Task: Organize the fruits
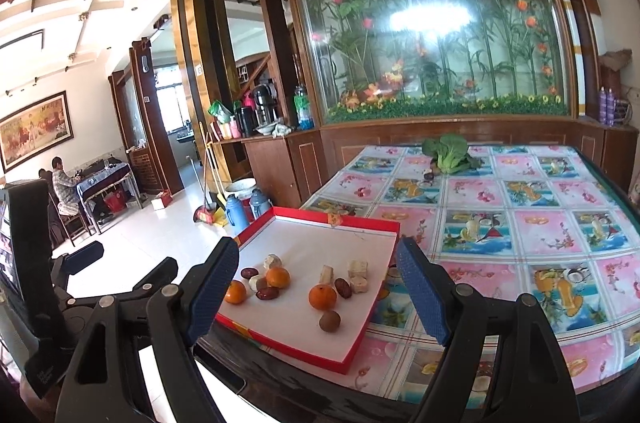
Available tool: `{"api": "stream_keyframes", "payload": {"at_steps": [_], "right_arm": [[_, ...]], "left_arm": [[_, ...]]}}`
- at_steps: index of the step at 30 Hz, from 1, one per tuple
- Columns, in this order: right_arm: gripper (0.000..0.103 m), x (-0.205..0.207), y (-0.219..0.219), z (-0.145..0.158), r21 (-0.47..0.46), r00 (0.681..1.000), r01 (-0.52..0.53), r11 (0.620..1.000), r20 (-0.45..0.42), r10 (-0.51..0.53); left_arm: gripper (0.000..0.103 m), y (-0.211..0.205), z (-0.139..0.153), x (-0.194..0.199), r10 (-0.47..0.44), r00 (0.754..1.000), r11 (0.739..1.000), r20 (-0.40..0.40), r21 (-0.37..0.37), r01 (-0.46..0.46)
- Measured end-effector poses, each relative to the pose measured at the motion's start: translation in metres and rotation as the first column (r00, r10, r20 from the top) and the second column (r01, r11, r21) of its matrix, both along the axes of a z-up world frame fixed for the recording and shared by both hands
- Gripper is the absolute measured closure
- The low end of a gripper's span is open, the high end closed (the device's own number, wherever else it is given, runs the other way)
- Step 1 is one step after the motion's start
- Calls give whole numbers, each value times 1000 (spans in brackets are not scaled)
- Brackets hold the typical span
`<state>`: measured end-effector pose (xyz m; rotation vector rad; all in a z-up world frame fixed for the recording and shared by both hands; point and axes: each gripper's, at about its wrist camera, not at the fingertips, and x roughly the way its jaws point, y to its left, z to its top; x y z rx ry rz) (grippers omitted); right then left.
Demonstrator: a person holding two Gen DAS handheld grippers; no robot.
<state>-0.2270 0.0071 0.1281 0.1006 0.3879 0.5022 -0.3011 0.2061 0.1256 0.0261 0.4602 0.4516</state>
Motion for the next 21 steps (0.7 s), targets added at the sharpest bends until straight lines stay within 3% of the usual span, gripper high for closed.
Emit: {"api": "stream_keyframes", "payload": {"at_steps": [6,12,21], "right_arm": [[22,30,7,-10,0,997,-13,1000,-70,13],[22,45,10,-11,-16,998,-10,1000,-67,9],[22,50,13,-5,-32,996,-23,999,-89,20]], "left_arm": [[0,2,-8,33,-13,999,1000,-32,11,13],[0,3,-12,61,-22,998,1000,-64,15,23],[0,13,-9,82,-28,998,999,-51,-31,27]]}}
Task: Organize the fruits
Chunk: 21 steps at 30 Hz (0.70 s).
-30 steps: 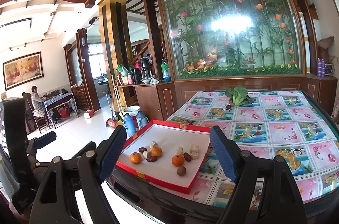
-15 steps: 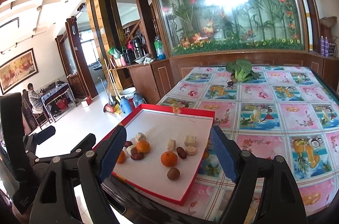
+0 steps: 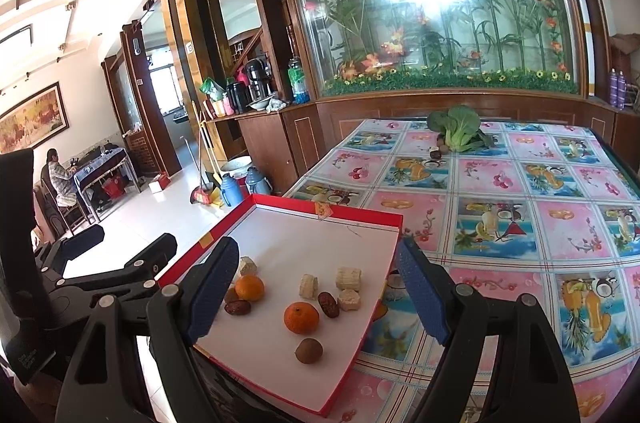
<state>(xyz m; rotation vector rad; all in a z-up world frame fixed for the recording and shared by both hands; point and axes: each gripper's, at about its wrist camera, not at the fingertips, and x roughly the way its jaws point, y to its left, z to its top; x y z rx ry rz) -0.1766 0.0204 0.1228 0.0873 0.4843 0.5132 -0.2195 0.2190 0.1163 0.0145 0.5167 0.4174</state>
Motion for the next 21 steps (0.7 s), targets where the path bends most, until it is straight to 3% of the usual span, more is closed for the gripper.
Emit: {"api": "stream_keyframes", "payload": {"at_steps": [10,21], "right_arm": [[22,-17,8,16,-5,997,-53,999,58,53],[22,-51,-25,26,32,994,-22,999,112,18]], "left_arm": [[0,9,7,-9,6,1000,998,13,-57,-5],[0,-16,31,-45,-8,998,999,63,-39,11]]}}
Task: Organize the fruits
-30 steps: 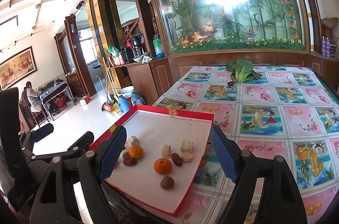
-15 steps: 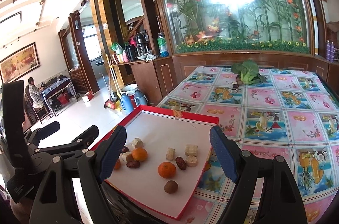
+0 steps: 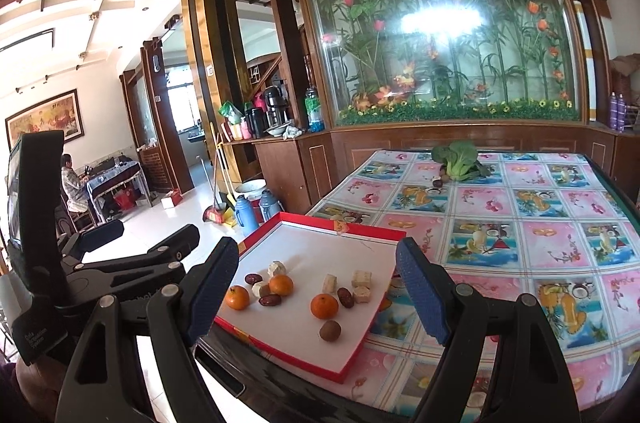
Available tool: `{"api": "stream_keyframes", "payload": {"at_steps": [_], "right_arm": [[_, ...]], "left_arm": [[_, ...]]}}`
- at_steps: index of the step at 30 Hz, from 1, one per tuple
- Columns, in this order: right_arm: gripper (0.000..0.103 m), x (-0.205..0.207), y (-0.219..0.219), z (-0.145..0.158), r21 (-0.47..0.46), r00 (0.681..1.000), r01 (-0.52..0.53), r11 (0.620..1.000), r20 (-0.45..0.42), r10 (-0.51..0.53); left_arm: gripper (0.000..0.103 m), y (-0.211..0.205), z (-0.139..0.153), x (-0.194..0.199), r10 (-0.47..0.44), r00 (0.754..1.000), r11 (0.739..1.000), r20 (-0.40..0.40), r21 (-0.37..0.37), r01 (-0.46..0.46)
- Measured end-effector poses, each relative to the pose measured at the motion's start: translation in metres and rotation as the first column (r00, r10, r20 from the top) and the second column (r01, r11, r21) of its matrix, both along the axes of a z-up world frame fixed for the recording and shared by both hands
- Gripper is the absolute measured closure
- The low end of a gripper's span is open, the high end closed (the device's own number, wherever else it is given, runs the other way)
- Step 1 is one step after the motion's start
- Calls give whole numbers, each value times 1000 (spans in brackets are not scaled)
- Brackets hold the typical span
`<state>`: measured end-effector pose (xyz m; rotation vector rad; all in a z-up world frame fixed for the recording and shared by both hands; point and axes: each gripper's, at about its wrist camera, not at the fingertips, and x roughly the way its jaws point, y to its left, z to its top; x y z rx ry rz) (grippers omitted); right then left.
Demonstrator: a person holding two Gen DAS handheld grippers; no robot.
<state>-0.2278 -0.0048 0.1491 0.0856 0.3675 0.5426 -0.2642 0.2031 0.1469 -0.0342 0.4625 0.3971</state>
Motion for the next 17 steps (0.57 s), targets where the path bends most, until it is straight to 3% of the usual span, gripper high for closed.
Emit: {"api": "stream_keyframes", "payload": {"at_steps": [11,17], "right_arm": [[22,-7,0,10,48,1000,18,999,11,-19],[22,0,12,6,50,1000,15,999,-9,-14]], "left_arm": [[0,-21,17,-29,-79,996,996,39,55,77],[0,-17,15,-30,-86,995,996,46,42,84]]}}
